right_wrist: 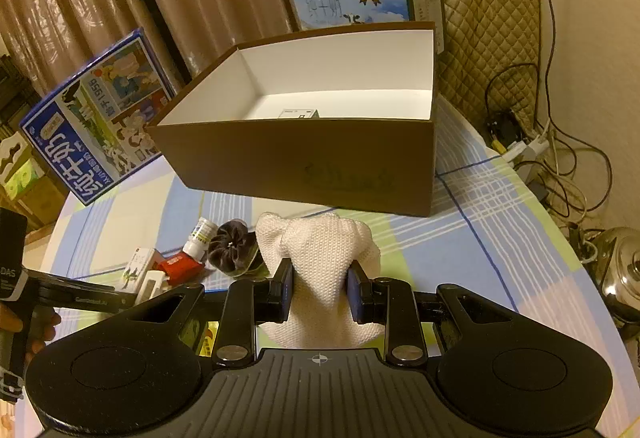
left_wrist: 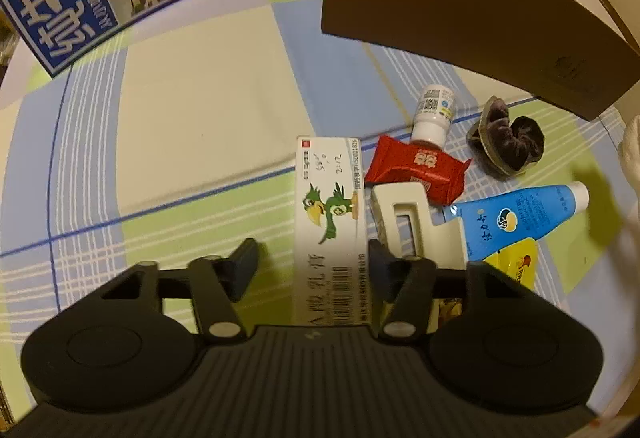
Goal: Organize objects
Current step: 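Grasp the white cloth with the right gripper while the left gripper grasps the white-green ointment box, then lift both held items and carry them over the brown box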
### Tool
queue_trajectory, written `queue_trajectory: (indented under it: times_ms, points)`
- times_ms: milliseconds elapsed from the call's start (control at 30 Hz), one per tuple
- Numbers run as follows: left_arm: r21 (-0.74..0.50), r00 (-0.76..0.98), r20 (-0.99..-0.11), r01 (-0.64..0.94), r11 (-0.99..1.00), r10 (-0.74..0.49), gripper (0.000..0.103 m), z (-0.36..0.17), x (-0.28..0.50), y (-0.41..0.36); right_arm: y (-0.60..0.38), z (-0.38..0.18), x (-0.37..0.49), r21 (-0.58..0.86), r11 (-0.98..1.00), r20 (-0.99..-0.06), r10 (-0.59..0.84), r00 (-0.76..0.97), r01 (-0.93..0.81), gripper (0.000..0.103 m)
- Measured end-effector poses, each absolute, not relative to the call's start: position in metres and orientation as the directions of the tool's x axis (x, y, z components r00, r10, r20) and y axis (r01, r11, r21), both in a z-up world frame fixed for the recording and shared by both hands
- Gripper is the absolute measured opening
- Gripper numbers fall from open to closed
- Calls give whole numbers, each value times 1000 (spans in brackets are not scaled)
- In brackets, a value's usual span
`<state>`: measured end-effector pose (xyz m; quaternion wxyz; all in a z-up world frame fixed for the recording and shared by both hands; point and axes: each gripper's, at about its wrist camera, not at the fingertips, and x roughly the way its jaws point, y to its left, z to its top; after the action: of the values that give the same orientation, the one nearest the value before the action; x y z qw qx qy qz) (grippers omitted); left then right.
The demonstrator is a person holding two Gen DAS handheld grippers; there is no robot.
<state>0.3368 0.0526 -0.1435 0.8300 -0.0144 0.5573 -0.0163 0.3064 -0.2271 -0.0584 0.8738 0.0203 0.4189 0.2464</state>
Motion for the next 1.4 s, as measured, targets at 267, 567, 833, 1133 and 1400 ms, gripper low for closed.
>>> queue_trajectory:
  times_ms: [267,567,833,1133,1400]
  points:
    - [-44,397,-918,-45,998,-22,36,-144,323,67,-228,-62,306,246,879,-731,445,518,-407,25]
    - [-52,363,-932,-139,989,2,34,-137,270,86,-227,-68,300,254,872,-744,452,492,-418,25]
    - [-93,338,-940,-144,985,-39,34,-132,237,79,-228,-71,293,251,866,-755,454,473,-432,25]
    - [-72,353,-936,-142,987,-18,33,-132,249,75,-230,-71,285,256,861,-756,462,465,-439,25]
    - [-62,371,-929,-141,988,-5,33,-127,245,72,-236,-70,279,259,864,-754,460,468,-432,25]
